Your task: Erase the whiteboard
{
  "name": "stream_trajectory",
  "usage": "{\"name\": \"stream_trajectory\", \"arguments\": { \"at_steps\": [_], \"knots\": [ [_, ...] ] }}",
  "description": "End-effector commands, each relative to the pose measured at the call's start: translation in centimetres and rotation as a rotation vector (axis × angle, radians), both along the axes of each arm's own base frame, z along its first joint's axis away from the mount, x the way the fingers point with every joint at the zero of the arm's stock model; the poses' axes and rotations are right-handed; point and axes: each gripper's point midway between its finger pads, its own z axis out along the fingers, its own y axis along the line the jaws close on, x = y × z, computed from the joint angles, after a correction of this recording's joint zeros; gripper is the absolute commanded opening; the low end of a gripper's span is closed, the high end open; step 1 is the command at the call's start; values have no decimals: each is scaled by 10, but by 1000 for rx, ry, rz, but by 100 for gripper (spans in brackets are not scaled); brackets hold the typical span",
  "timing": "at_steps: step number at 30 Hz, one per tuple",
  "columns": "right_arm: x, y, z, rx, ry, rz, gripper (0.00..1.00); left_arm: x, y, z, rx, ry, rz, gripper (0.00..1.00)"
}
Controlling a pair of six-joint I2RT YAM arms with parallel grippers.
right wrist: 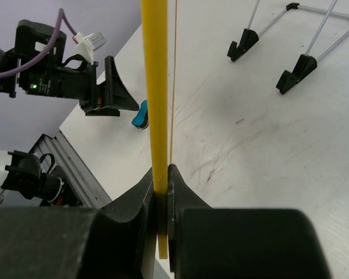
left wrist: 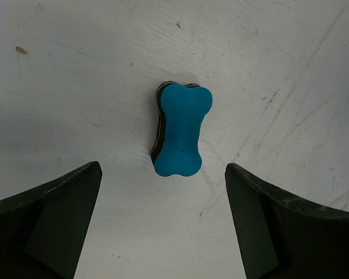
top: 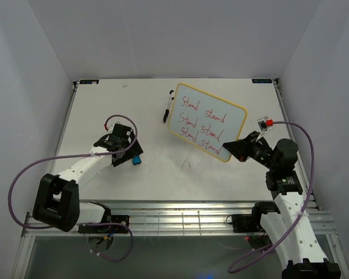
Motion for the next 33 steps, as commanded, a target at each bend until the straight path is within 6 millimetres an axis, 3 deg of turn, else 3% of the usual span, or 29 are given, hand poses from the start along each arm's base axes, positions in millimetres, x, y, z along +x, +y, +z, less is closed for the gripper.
{"name": "stream_trajectory", "arguments": {
  "at_steps": [1,4,10,12,20,33],
  "knots": [
    [-14,3,10,7,-37,30,8,14,-9,4,23,-14,37,98],
    [-23,4,4,-16,-20,48,8,17,-10,-9,78,21,36,98],
    [-34,3,11,-62,-35,58,8,17,-3,-25,150,69,35,85],
    [-34,2,13,-71,-45,59,8,16,-2,-27,157,74,29,77],
    [-36,6,9,-59,-44,83,8,23,-8,-28,164,77,-13,65],
    [-41,6,6,-70,-37,102,8,32,-14,-26,199,85,-66,58]
  ]
}}
